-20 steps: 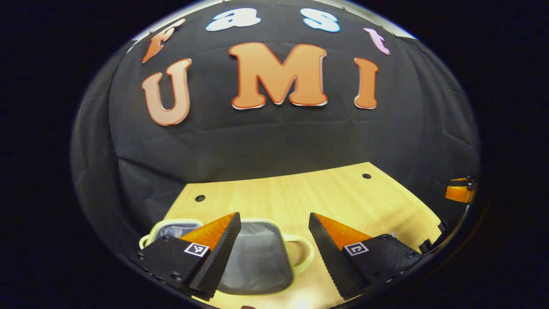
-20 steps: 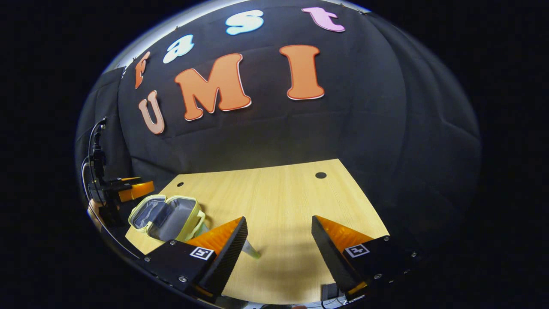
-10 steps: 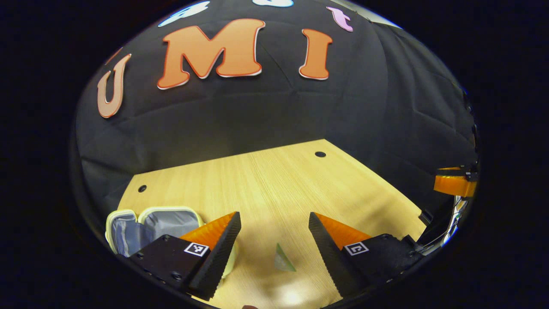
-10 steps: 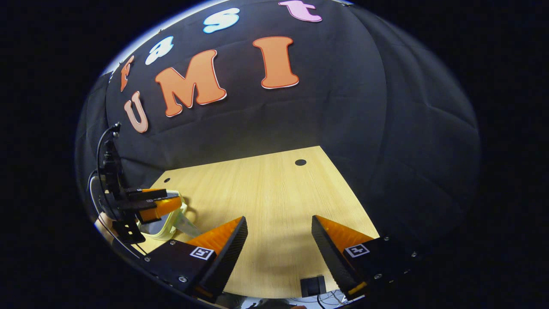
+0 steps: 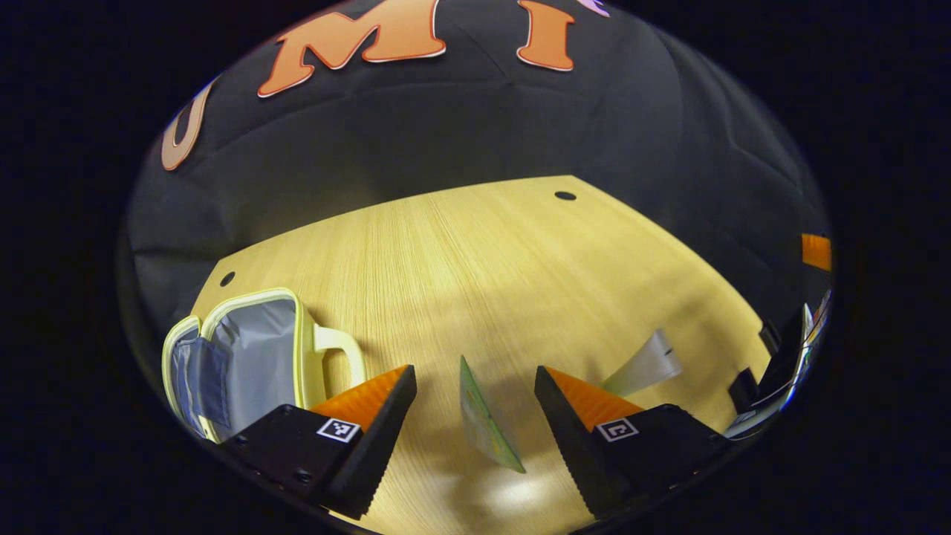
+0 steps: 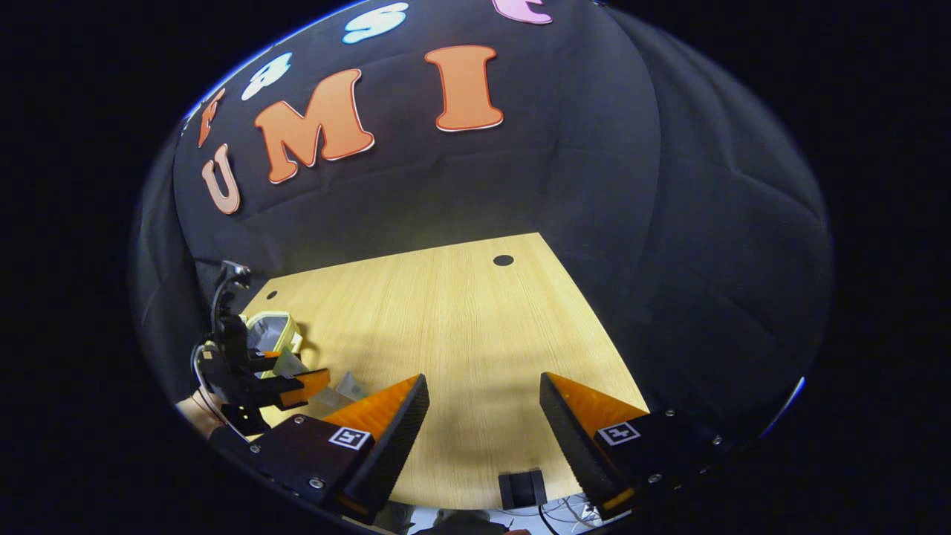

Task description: First open the suitcase, pack the skin care products into it, and then close the suitcase.

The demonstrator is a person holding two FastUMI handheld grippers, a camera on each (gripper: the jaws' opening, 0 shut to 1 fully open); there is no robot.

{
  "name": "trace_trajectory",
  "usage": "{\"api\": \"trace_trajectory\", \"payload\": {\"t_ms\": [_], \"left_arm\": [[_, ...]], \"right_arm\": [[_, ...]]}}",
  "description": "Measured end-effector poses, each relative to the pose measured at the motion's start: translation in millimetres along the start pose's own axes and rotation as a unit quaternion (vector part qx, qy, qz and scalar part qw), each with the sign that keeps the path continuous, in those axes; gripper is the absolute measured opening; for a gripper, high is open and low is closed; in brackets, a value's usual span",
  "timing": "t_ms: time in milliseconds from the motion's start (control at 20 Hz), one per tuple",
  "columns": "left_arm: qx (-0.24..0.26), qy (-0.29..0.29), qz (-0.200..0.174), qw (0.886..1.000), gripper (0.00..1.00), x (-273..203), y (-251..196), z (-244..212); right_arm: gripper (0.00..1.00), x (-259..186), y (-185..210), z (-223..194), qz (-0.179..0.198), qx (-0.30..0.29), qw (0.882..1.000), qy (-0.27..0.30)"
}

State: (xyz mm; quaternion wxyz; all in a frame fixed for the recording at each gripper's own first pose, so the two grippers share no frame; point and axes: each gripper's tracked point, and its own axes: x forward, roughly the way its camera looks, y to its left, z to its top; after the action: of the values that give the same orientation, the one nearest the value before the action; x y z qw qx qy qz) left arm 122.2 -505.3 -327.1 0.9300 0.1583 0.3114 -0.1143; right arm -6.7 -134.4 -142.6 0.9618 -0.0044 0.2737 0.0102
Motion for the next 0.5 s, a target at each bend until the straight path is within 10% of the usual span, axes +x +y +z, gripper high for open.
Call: {"api": "trace_trajectory", "payload": {"t_ms": [100, 250, 500], "left_arm": [[0.017, 0.013, 0.006, 1.000, 0.95, 9.4, -0.1, -13.7], [0.003, 0.016, 0.000, 1.000, 0.41, 18.9, -3.3, -20.2], [-0.057, 0.027, -0.041, 0.997, 0.35, -2.6, -5.1, -17.2]], "right_arm": [[0.95, 0.9, 2.7, -4.2, 0.001, -0.004, 1.000, 0.007], [0.95, 0.7, 5.5, -8.0, 0.001, -0.008, 1.000, 0.012], [0.95, 4.9, 28.7, -9.4, 0.019, -0.026, 0.999, 0.006]]}}
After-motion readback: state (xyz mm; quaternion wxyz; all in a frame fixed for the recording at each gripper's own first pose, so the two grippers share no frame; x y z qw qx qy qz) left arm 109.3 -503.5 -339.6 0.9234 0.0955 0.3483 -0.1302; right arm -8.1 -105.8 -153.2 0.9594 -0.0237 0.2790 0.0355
